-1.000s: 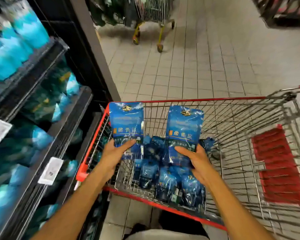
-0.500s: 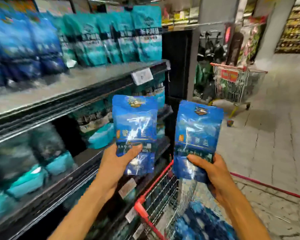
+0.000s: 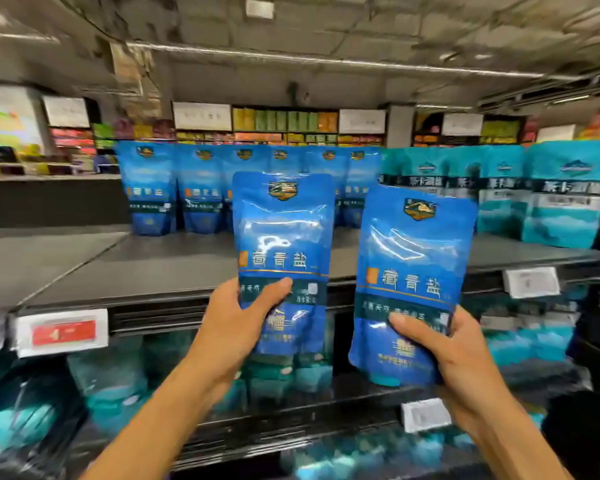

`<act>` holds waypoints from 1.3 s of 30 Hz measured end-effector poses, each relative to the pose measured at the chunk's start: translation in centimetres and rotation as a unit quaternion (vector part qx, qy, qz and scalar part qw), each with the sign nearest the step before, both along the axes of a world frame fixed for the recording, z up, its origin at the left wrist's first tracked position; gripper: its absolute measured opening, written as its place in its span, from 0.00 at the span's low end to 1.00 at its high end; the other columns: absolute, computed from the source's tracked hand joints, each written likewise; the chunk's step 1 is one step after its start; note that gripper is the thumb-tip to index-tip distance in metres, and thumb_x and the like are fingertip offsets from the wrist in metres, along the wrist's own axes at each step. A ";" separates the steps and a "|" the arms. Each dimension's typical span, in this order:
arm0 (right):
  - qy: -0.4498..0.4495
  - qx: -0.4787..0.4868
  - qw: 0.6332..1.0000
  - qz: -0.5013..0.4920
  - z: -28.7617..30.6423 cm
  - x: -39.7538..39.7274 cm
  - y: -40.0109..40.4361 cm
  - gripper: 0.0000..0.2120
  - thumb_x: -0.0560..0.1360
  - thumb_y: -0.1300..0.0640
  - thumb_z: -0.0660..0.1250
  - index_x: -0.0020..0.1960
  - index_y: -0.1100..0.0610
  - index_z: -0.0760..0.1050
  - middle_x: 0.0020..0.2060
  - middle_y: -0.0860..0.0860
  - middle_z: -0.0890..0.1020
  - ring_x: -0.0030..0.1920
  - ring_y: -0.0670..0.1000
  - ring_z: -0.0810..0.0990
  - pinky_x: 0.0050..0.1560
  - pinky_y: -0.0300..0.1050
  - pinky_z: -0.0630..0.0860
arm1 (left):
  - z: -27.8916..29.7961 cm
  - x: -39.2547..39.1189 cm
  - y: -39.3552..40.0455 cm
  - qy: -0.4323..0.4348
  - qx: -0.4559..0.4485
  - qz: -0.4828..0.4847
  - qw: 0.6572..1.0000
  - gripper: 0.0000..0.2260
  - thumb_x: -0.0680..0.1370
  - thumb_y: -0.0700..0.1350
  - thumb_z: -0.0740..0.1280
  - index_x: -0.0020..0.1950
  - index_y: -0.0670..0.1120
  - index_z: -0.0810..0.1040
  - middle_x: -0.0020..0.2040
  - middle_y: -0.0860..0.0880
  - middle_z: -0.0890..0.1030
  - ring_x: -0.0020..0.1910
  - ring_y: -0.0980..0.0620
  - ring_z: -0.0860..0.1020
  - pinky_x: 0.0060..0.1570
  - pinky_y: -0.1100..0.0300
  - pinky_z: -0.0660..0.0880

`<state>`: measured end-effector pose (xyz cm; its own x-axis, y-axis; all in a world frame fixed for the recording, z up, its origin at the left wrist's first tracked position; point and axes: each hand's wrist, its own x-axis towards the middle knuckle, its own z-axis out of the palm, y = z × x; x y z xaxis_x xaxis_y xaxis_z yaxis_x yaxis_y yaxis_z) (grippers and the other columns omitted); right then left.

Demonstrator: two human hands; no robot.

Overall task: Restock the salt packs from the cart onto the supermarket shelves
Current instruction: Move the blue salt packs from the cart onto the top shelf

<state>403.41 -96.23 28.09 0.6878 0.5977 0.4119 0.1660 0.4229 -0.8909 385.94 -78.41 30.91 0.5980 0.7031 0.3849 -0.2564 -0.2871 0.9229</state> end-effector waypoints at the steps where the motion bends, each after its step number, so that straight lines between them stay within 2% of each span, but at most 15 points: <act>1: -0.009 0.003 1.000 0.020 1.0 -0.5 1.5 0.21 0.58 0.52 0.79 0.51 0.52 0.84 0.48 0.55 0.87 0.45 0.55 0.87 0.46 0.50 0.84 | 0.7 -1.1 0.8 -0.002 0.001 0.019 1.000 0.18 0.66 0.61 0.73 0.52 0.56 0.84 0.48 0.51 0.87 0.48 0.50 0.85 0.51 0.49 0.80; 5: -0.040 0.026 0.994 0.094 4.7 -2.2 6.9 0.22 0.59 0.52 0.80 0.52 0.53 0.84 0.48 0.54 0.87 0.45 0.52 0.87 0.43 0.45 0.82 | 3.1 -4.7 3.8 -0.023 -0.009 0.110 0.994 0.06 0.72 0.52 0.71 0.46 0.54 0.85 0.43 0.51 0.87 0.40 0.54 0.85 0.36 0.62 0.79; 9: -0.071 0.049 0.985 0.149 8.8 -4.0 12.8 0.21 0.61 0.52 0.81 0.52 0.54 0.84 0.49 0.53 0.87 0.49 0.52 0.86 0.50 0.46 0.83 | 5.9 -7.5 7.2 -0.039 -0.030 0.141 0.989 0.10 0.74 0.48 0.72 0.52 0.44 0.84 0.47 0.47 0.87 0.44 0.50 0.85 0.41 0.57 0.82; 12: -0.090 0.033 0.981 0.168 11.6 -4.3 18.3 0.19 0.63 0.56 0.80 0.53 0.57 0.84 0.50 0.52 0.87 0.51 0.51 0.86 0.54 0.44 0.82 | 8.6 -8.6 11.0 -0.049 -0.055 0.156 0.985 0.12 0.73 0.46 0.73 0.55 0.44 0.83 0.47 0.48 0.87 0.43 0.50 0.85 0.39 0.58 0.81; 14: -0.100 -0.007 0.980 0.174 12.7 -4.1 22.3 0.17 0.66 0.61 0.79 0.54 0.60 0.84 0.50 0.53 0.87 0.51 0.51 0.86 0.54 0.45 0.81 | 10.1 -9.1 14.1 -0.043 -0.075 0.154 0.984 0.14 0.73 0.44 0.73 0.58 0.44 0.82 0.50 0.48 0.86 0.47 0.48 0.84 0.46 0.54 0.81; 15: -0.095 -0.030 0.979 0.176 13.0 -3.9 24.1 0.17 0.66 0.63 0.78 0.54 0.62 0.83 0.50 0.55 0.87 0.49 0.52 0.86 0.53 0.45 0.81 | 10.5 -9.1 15.6 -0.043 -0.085 0.147 0.985 0.14 0.74 0.43 0.73 0.59 0.44 0.82 0.51 0.48 0.86 0.47 0.49 0.85 0.46 0.54 0.81; 17: -0.087 -0.065 0.980 0.169 13.4 -3.5 27.6 0.17 0.67 0.66 0.78 0.55 0.65 0.82 0.50 0.58 0.86 0.46 0.53 0.85 0.50 0.44 0.83 | 11.2 -8.9 18.9 -0.036 -0.093 0.155 0.983 0.13 0.74 0.42 0.72 0.59 0.44 0.82 0.48 0.50 0.86 0.39 0.55 0.85 0.34 0.63 0.80; 19: -0.082 -0.091 0.979 0.161 13.4 -3.3 30.9 0.17 0.66 0.69 0.78 0.55 0.66 0.82 0.44 0.57 0.87 0.40 0.50 0.85 0.38 0.39 0.82 | 11.2 -8.7 22.2 -0.018 -0.105 0.181 0.978 0.14 0.75 0.41 0.73 0.60 0.44 0.81 0.51 0.49 0.85 0.34 0.58 0.83 0.28 0.67 0.76; 22: -0.042 -0.124 0.978 0.163 13.3 -2.8 34.8 0.18 0.65 0.70 0.78 0.54 0.66 0.82 0.43 0.56 0.87 0.36 0.50 0.86 0.31 0.39 0.80 | 10.4 -7.6 26.9 -0.021 -0.138 0.160 0.977 0.18 0.76 0.36 0.71 0.65 0.37 0.77 0.61 0.42 0.81 0.51 0.47 0.83 0.48 0.56 0.81; 27: 0.028 -0.158 0.975 0.153 13.3 -1.9 40.3 0.27 0.66 0.69 0.78 0.63 0.68 0.75 0.53 0.61 0.85 0.53 0.58 0.85 0.56 0.58 0.81 | 9.4 -5.9 32.1 0.026 -0.115 0.142 0.983 0.18 0.76 0.34 0.69 0.66 0.34 0.75 0.64 0.38 0.79 0.61 0.41 0.79 0.64 0.48 0.75; 30: 0.040 -0.185 0.966 0.174 12.3 -1.7 42.1 0.29 0.68 0.68 0.77 0.65 0.66 0.70 0.51 0.58 0.85 0.46 0.52 0.86 0.42 0.46 0.82 | 8.4 -5.4 34.1 0.036 -0.100 0.132 0.986 0.17 0.76 0.33 0.69 0.65 0.35 0.77 0.62 0.38 0.80 0.59 0.42 0.79 0.62 0.48 0.75; 31: 0.026 -0.205 0.962 0.178 11.9 -1.7 42.3 0.31 0.68 0.67 0.77 0.67 0.65 0.68 0.54 0.57 0.85 0.47 0.51 0.85 0.42 0.44 0.81 | 8.1 -5.4 34.5 0.045 -0.089 0.129 0.987 0.17 0.75 0.33 0.70 0.64 0.36 0.77 0.62 0.39 0.80 0.58 0.42 0.80 0.61 0.47 0.76; 34: -0.103 -0.270 0.951 0.111 11.5 -1.3 42.4 0.36 0.66 0.56 0.81 0.66 0.66 0.66 0.62 0.56 0.79 0.58 0.55 0.79 0.58 0.49 0.76 | 7.9 -6.1 36.0 0.169 0.021 0.170 0.971 0.16 0.73 0.39 0.75 0.60 0.41 0.81 0.57 0.44 0.83 0.54 0.48 0.82 0.61 0.52 0.76; 36: -0.249 -0.338 0.907 0.017 12.1 -1.2 42.2 0.33 0.63 0.44 0.82 0.53 0.63 0.71 0.49 0.55 0.80 0.49 0.55 0.80 0.53 0.52 0.79 | 8.3 -6.6 36.7 0.253 0.076 0.219 0.939 0.17 0.69 0.47 0.79 0.56 0.47 0.83 0.52 0.50 0.85 0.50 0.52 0.82 0.59 0.55 0.77; 39: -0.351 -0.408 0.839 -0.082 12.6 -1.9 41.8 0.33 0.59 0.30 0.77 0.40 0.59 0.72 0.32 0.53 0.82 0.32 0.53 0.83 0.39 0.50 0.82 | 8.5 -6.9 36.5 0.286 0.097 0.271 0.914 0.18 0.66 0.53 0.80 0.52 0.49 0.82 0.44 0.51 0.84 0.38 0.55 0.79 0.41 0.59 0.79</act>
